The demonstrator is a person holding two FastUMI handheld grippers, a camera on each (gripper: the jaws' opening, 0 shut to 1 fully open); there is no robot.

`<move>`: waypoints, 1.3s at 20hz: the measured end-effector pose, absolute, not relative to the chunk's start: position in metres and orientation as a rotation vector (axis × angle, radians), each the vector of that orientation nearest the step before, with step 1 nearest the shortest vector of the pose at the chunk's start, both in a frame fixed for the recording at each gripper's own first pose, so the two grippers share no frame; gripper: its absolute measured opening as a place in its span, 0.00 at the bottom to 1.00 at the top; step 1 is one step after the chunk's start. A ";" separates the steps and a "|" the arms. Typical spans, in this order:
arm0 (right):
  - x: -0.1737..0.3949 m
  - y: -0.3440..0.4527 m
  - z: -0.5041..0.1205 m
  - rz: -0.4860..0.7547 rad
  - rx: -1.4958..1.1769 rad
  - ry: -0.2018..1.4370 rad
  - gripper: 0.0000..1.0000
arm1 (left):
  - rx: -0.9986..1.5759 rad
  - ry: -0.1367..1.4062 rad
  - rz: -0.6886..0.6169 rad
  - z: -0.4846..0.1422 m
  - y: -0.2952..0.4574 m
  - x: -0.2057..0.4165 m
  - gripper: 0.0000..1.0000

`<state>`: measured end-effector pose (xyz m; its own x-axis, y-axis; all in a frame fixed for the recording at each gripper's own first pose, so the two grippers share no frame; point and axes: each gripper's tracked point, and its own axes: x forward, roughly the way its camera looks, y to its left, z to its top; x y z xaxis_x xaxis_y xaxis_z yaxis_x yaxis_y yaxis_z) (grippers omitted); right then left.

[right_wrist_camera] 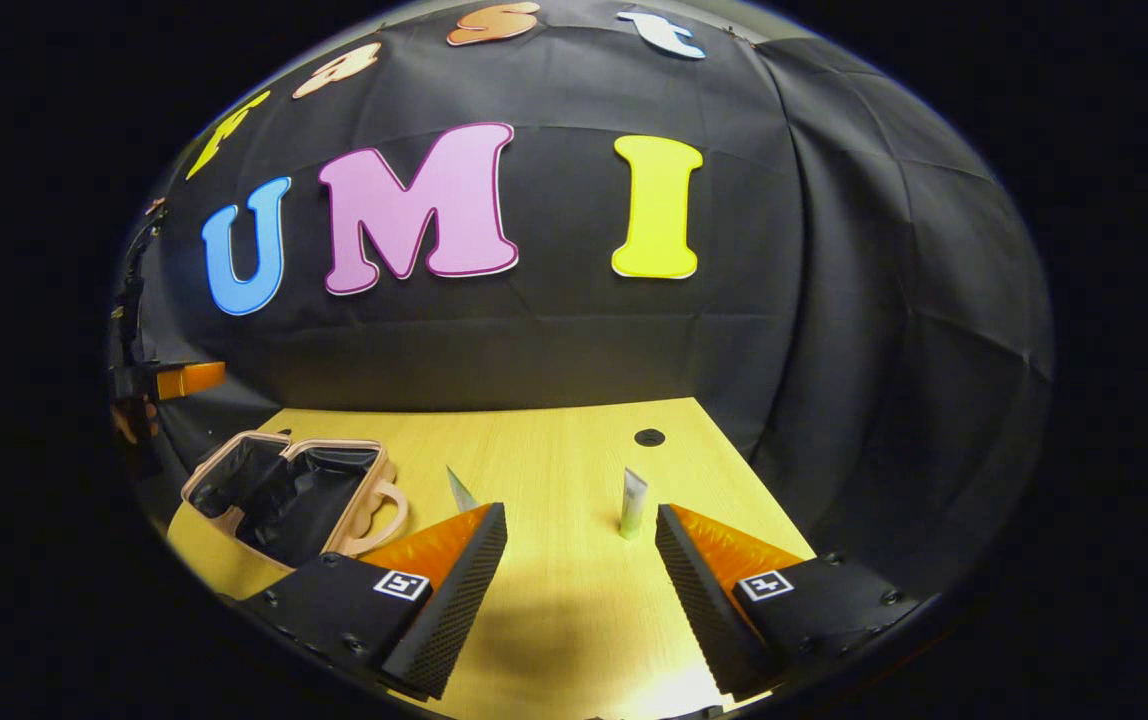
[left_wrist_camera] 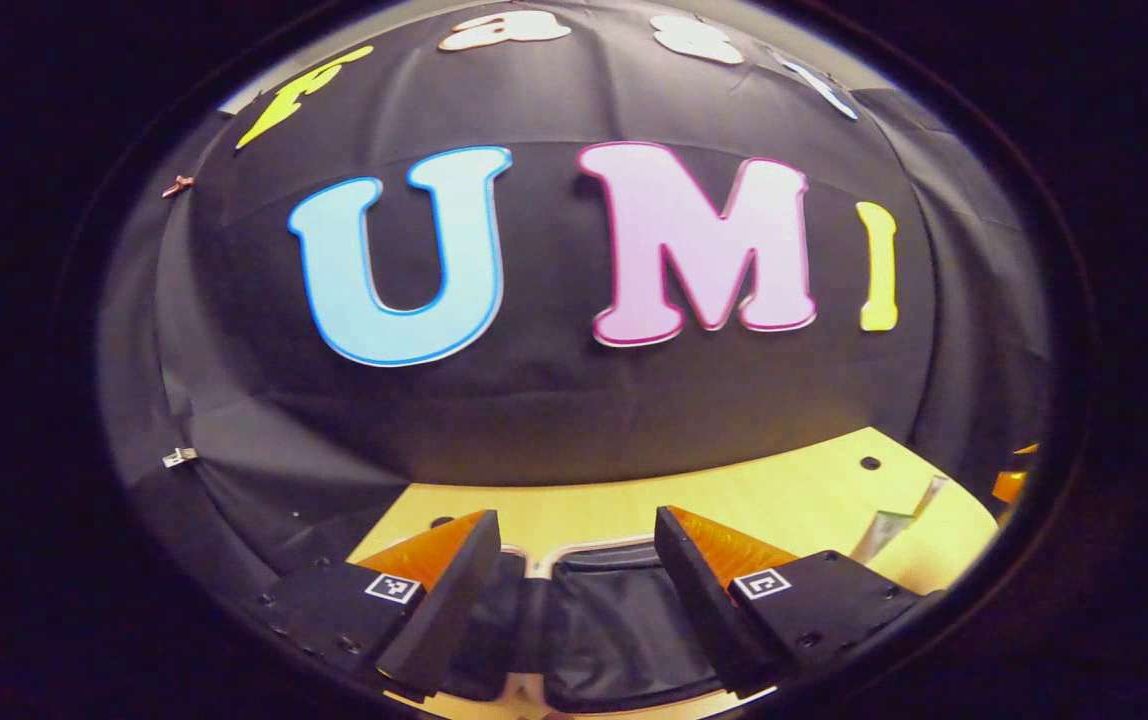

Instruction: First open the suitcase, pack the skin care products into it, and then close the suitcase.

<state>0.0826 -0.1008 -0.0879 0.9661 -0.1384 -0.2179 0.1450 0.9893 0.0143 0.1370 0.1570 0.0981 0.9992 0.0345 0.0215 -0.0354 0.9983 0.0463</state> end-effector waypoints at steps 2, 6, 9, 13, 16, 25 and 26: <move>0.089 -0.110 -0.091 -0.129 0.033 0.223 0.96 | 0.006 -0.026 -0.043 0.095 0.099 0.138 0.98; 0.104 -0.128 -0.106 -0.108 0.024 0.245 0.96 | -0.105 -0.041 -0.190 0.077 -0.003 0.148 0.98; 0.122 -0.141 -0.119 -0.096 0.024 0.257 0.96 | -0.139 -0.021 -0.293 0.031 -0.064 0.160 0.98; 0.145 -0.153 -0.147 -0.096 0.043 0.277 0.96 | -0.060 0.031 -0.350 -0.022 -0.102 0.186 0.96; 0.162 -0.157 -0.162 -0.101 0.066 0.284 0.96 | -0.010 0.103 -0.347 -0.060 -0.114 0.217 0.96; 0.198 -0.168 -0.195 -0.133 0.097 0.328 0.96 | 0.020 0.217 -0.270 -0.104 -0.136 0.288 0.84; 0.203 -0.169 -0.199 -0.138 0.098 0.330 0.96 | 0.018 0.225 -0.255 -0.109 -0.135 0.295 0.72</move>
<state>0.2028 -0.1690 -0.1987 0.9369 -0.1187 -0.3289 0.1508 0.9858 0.0738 0.2950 -0.1354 -0.1087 0.9426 -0.2483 -0.2232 0.2523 0.9676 -0.0107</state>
